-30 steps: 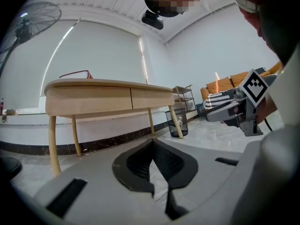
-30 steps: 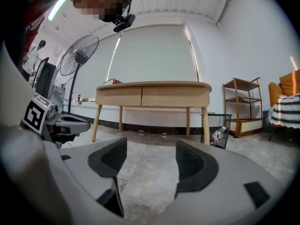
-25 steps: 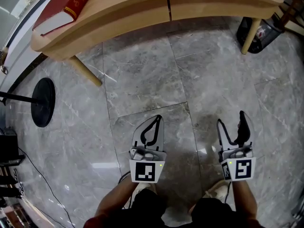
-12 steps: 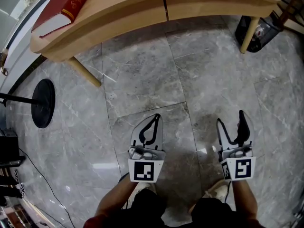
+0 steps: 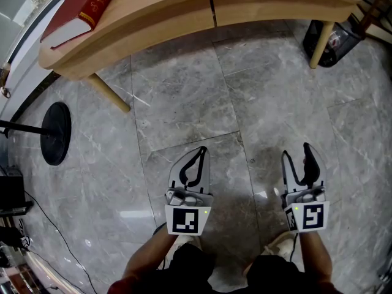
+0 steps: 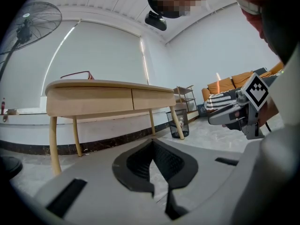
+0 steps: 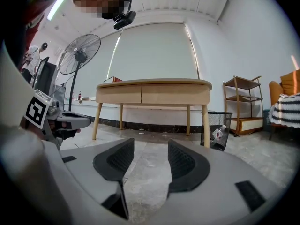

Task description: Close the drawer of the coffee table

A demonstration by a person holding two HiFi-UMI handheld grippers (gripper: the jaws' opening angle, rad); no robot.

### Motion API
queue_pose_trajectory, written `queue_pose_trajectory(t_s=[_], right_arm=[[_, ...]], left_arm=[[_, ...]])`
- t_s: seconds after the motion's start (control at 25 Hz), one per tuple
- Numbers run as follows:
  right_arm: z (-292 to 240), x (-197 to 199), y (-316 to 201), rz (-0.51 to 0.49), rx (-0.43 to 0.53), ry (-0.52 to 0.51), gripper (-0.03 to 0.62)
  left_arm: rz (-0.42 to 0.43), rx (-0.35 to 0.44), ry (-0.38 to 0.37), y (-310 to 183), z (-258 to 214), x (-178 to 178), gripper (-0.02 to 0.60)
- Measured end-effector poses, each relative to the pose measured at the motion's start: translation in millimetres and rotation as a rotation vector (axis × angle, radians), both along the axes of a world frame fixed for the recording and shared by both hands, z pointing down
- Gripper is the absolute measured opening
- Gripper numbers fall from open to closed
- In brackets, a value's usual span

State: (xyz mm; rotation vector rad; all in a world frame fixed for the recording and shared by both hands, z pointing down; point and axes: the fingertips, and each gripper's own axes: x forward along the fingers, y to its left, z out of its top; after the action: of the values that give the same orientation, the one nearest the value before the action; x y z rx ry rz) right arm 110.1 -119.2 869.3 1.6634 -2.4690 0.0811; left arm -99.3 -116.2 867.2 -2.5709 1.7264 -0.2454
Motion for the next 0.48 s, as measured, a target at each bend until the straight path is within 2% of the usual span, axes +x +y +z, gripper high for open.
queue_pose_trajectory(t_s=[0.48], right_arm=[[5.2,-3.3,-0.9,-0.03,-0.012,0.007,0.056]], left_arm=[[0.014,-0.003,-0.008,-1.5,2.7,3.8,0.005]])
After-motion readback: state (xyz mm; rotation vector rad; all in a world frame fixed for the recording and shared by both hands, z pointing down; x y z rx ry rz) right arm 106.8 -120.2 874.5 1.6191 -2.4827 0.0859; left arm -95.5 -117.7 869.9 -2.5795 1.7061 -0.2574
